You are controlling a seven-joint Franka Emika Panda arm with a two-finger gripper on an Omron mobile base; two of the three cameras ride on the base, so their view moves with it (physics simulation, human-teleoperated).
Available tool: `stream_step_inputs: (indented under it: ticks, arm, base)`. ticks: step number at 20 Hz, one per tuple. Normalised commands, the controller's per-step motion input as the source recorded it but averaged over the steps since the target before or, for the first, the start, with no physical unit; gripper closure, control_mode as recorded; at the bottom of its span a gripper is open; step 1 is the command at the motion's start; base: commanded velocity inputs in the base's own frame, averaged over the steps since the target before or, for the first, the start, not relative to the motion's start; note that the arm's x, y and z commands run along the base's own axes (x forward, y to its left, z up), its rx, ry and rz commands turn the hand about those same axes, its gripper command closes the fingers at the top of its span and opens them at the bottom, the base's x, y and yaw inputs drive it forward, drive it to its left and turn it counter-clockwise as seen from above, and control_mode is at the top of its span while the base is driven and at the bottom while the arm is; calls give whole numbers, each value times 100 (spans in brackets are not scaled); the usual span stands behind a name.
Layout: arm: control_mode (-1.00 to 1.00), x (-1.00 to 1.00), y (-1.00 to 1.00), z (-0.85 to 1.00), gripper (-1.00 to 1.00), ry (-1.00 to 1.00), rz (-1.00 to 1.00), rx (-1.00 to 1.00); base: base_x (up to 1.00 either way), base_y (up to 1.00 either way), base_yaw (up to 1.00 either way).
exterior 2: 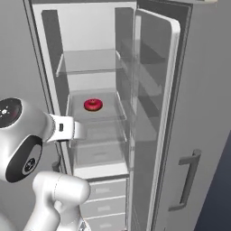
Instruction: Take the cake and donut from the fridge and place them on the empty tray on the dining counter.
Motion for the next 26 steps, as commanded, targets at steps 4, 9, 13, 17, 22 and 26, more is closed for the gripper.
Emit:
stream_step_inputs:
  ticks: [4, 9, 13, 17, 22, 26]
  arm:
    - [100, 0, 0, 0, -100, 0, 0, 0]
    - [100, 0, 0, 0, -100, 0, 0, 0]
    - [100, 0, 0, 0, -100, 0, 0, 0]
    - [100, 0, 0, 0, -100, 0, 0, 0]
    - [100, 0, 0, 0, -100, 0, 0, 0]
    - [100, 0, 0, 0, -100, 0, 0, 0]
  base:
    - [83, -9, 28]
    - [78, -16, 30]
    - [63, -27, 30]
    - [62, -25, 30]
    - [63, -15, 28]
    - [56, -14, 26]
